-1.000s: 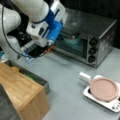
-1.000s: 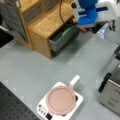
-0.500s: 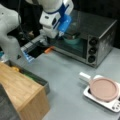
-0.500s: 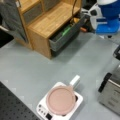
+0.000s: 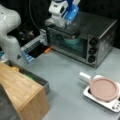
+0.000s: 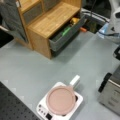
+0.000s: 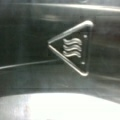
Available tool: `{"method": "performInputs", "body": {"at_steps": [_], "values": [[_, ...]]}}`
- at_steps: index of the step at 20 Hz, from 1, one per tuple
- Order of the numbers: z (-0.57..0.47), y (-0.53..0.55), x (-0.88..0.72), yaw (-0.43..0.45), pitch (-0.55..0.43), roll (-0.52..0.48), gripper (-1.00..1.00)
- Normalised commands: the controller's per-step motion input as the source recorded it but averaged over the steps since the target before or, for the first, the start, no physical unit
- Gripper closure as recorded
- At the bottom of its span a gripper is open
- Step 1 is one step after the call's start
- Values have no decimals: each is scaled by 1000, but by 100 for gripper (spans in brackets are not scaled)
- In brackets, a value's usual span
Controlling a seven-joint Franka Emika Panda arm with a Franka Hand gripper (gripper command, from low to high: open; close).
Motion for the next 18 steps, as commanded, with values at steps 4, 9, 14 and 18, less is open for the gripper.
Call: {"method": "performInputs", "body": {"at_steps": [4, 9, 14, 18], "values": [[-188, 47, -135, -153, -119, 174, -100], [-197, -156, -150, -143, -72, 196, -100], [-160, -179, -164, -121, -82, 200, -100], [-188, -174, -185, -75, -121, 223, -100]]}}
